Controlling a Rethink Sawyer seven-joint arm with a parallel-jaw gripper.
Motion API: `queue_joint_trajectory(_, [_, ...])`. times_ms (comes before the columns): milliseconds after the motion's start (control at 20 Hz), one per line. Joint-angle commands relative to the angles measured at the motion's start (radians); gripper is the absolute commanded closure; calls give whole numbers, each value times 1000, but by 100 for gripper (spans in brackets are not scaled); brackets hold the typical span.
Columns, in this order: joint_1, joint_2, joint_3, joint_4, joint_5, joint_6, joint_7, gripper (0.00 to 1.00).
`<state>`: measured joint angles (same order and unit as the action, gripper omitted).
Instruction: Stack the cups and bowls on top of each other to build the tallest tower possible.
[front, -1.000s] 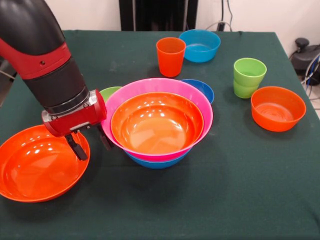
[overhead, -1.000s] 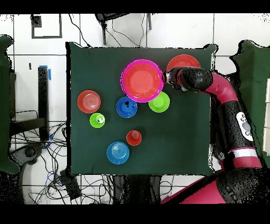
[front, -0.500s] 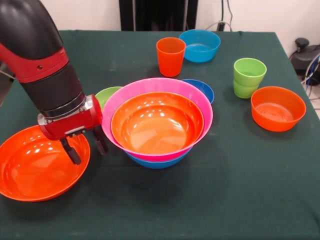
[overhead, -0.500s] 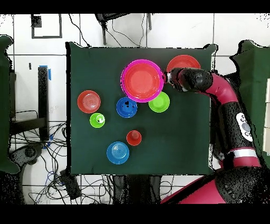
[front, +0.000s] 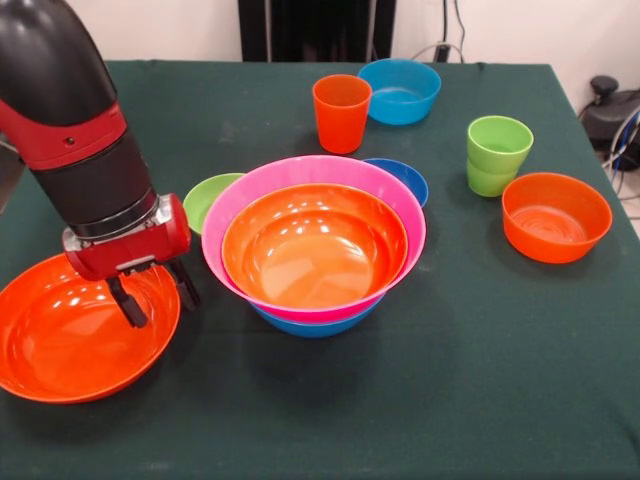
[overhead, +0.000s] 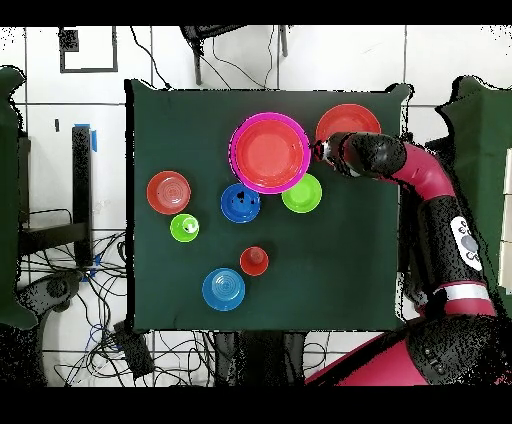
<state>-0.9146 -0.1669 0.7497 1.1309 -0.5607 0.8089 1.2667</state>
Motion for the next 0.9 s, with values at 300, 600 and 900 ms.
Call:
queue_joint_trajectory(300, [39, 36, -59, -39, -96, -85, -130, 0])
queue_joint_trajectory(600, [24, 38, -38, -21, -68, -110, -117, 0])
queue_joint_trajectory(900, [18, 46, -23, -17, -60, -97, -159, 0])
